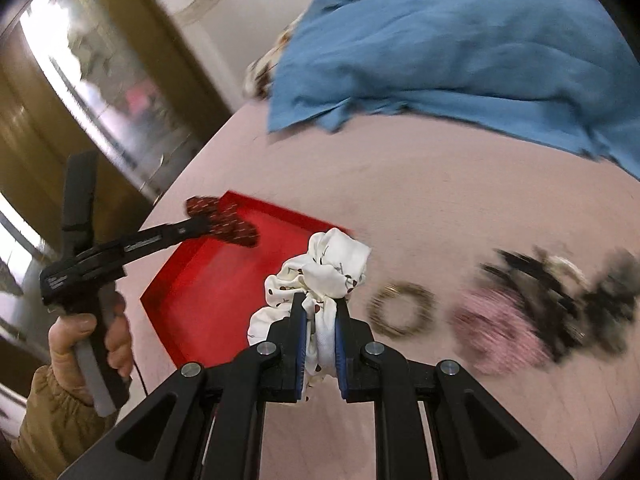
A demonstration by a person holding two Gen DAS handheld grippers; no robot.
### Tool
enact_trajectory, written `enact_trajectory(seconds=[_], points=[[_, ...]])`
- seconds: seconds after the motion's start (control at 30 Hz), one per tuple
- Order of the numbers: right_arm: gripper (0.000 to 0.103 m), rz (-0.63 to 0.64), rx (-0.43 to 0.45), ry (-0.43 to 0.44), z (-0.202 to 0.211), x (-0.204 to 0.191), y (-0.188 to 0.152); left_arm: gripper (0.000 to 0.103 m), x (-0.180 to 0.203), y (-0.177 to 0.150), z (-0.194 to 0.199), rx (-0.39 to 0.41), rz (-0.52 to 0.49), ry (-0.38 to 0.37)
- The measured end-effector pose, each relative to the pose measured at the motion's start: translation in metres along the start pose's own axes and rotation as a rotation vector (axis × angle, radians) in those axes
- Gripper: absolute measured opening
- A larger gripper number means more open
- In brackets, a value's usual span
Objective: Organize jewelry
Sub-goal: 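Carry both scrunchies into the red tray and open both grippers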
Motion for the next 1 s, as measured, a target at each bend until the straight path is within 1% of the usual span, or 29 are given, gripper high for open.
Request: enact_trajectory(seconds=[0.13,0.2,0.33,0.37,0.4,0.43,0.47,0.5,0.53,0.57,0.6,0.63,0.7,0.77,0.83,0.87,0.9,0.93,0.97,1.0], points=[[0.013,0.047,-0.064,-0.001,-0.051,-0.027,0.025,0.006,-0.026,0.013,-0.02,-0.022,0.027,0.019],[0.014,0.051,-0.084,-0.007,-0.067,-0.033,0.032,0.006,-0.033,0.018,-0.026,-0.022,0.031,0.023],[0.014,0.044,-0.12,-0.034,-0.104,-0.033,0.046,0.008,-0.041,0.027,-0.03,-0.004,0.035,0.025],[0.015,0.04,-0.123,-0.038,-0.104,-0.032,0.045,0.013,-0.042,0.029,-0.031,0.0,0.036,0.022],[0.015,0.034,-0.127,-0.043,-0.108,-0.03,0.046,0.015,-0.042,0.03,-0.032,0.005,0.037,0.008],[0.016,0.027,-0.131,-0.051,-0.115,-0.027,0.048,0.023,-0.042,0.032,-0.032,0.01,0.038,0.0],[0.016,0.023,-0.132,-0.057,-0.118,-0.026,0.049,0.034,-0.043,0.032,-0.032,0.016,0.041,-0.005],[0.019,0.02,-0.129,-0.064,-0.119,-0.024,0.05,0.04,-0.044,0.032,-0.03,0.029,0.045,-0.004],[0.032,0.018,-0.127,-0.077,-0.122,-0.022,0.052,0.05,-0.045,0.032,-0.029,0.036,0.049,-0.004],[0.039,0.014,-0.128,-0.082,-0.121,-0.022,0.054,0.053,-0.046,0.031,-0.027,0.042,0.053,-0.01],[0.05,0.012,-0.124,-0.082,-0.12,-0.021,0.055,0.053,-0.047,0.029,-0.024,0.047,0.059,-0.025],[0.056,0.011,-0.112,-0.076,-0.115,-0.022,0.055,0.053,-0.048,0.029,-0.022,0.047,0.064,-0.034],[0.059,0.019,-0.08,-0.07,-0.103,-0.026,0.057,0.054,-0.05,0.027,-0.015,0.052,0.084,-0.048],[0.06,0.031,-0.06,-0.069,-0.087,-0.03,0.051,0.054,-0.051,0.025,-0.005,0.063,0.1,-0.05],[0.065,0.035,-0.043,-0.102,-0.072,-0.032,0.04,0.054,-0.054,0.02,0.012,0.093,0.115,-0.045],[0.065,0.031,-0.041,-0.129,-0.068,-0.031,0.031,0.056,-0.055,0.017,0.021,0.11,0.122,-0.039],[0.065,0.027,-0.052,-0.143,-0.066,-0.031,0.02,0.059,-0.057,0.013,0.03,0.131,0.131,-0.033],[0.065,0.022,-0.075,-0.145,-0.067,-0.031,0.007,0.063,-0.06,0.008,0.039,0.154,0.144,-0.029],[0.065,0.019,-0.094,-0.14,-0.069,-0.031,-0.001,0.066,-0.063,0.003,0.047,0.171,0.157,-0.028],[0.064,0.017,-0.123,-0.13,-0.074,-0.032,-0.012,0.066,-0.065,-0.005,0.055,0.188,0.171,-0.031]])
Point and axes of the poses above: each gripper's, at about its wrist camera, not at the fingertips, and z roughly against the way its jaws point, x to its right, y to its top, the point moved 8 cm from there along -z, roughly the way its jaws point, and after that the axes turned 11 degrees about -x, right-handed, at the moved point
